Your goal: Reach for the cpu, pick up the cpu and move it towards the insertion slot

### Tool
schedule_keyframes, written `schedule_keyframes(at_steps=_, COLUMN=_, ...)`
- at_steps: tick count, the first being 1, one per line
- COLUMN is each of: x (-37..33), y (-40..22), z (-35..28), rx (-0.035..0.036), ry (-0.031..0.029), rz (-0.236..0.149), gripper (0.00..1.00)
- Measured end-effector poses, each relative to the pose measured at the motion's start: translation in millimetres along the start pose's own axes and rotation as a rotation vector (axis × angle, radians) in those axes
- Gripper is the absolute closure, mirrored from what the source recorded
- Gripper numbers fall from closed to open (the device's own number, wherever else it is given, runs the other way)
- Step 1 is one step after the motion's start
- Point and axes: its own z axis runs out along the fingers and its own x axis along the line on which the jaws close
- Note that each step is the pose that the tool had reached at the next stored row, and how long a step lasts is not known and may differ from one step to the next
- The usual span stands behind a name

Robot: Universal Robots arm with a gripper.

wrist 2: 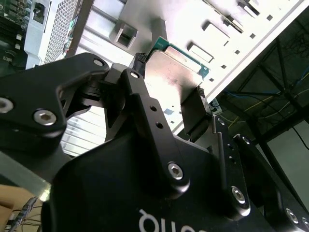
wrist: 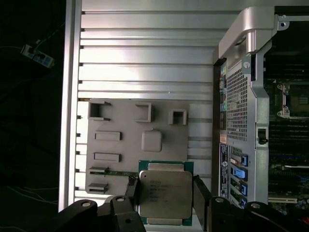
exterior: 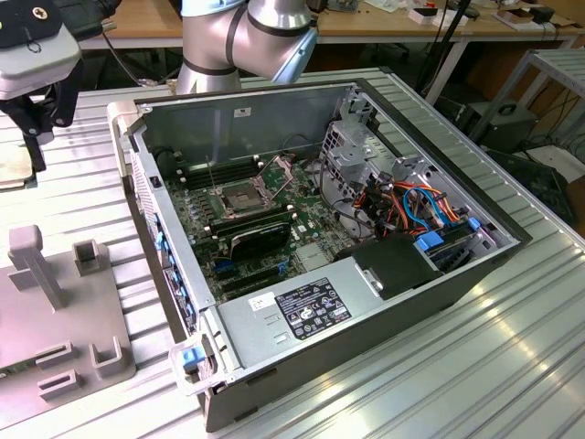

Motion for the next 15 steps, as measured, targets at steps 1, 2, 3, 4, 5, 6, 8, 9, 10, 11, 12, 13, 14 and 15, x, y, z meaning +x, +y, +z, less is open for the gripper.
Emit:
schedule_keyframes(at_steps=1, x=0.0, y=0.0, z=0.1, rx=-0.0001, ry=-0.0001, rz=0.000, gripper=0.46)
schedule_keyframes(at_steps=2, x=-0.1, y=0.0, z=0.1, rx=-0.0001, ry=-0.0001, rz=0.000, gripper=0.46)
schedule_keyframes(at_steps=3, x=-0.1, y=0.0, z=0.1, rx=-0.0001, ry=-0.0001, rz=0.000, gripper=0.46)
schedule_keyframes(at_steps=4, x=-0.4, y=0.0, z=0.1, rx=-0.0001, ry=-0.0001, rz=0.000, gripper=0.46)
schedule_keyframes(at_steps=5, x=-0.8, y=0.0, z=0.1, rx=-0.0001, ry=-0.0001, rz=0.000, gripper=0.46)
schedule_keyframes(at_steps=6, x=-1.3, y=0.0, z=0.1, rx=0.0000, ry=0.0000, rz=0.000, gripper=0.46)
schedule_keyframes(at_steps=8, x=-2.3, y=-0.1, z=0.2, rx=-0.0001, ry=0.0000, rz=0.000, gripper=0.46)
schedule_keyframes(at_steps=9, x=-3.1, y=-0.1, z=0.2, rx=0.0000, ry=0.0000, rz=0.000, gripper=0.46)
schedule_keyframes(at_steps=10, x=-3.7, y=-0.1, z=0.3, rx=0.0000, ry=-0.0001, rz=0.000, gripper=0.46)
schedule_keyframes(at_steps=11, x=-4.5, y=-0.1, z=0.4, rx=-0.0001, ry=-0.0001, rz=0.000, gripper=0.46)
schedule_keyframes(at_steps=12, x=-5.3, y=-0.2, z=0.4, rx=0.0000, ry=-0.0001, rz=0.000, gripper=0.46)
schedule_keyframes(at_steps=13, x=-6.1, y=-0.2, z=0.4, rx=0.0000, ry=-0.0001, rz=0.000, gripper=0.46)
schedule_keyframes(at_steps=14, x=-6.7, y=-0.2, z=0.4, rx=-0.0001, ry=-0.0001, rz=0.000, gripper=0.46)
schedule_keyframes(at_steps=15, x=-7.3, y=-0.2, z=0.4, rx=0.0000, ry=-0.0001, rz=0.000, gripper=0.46)
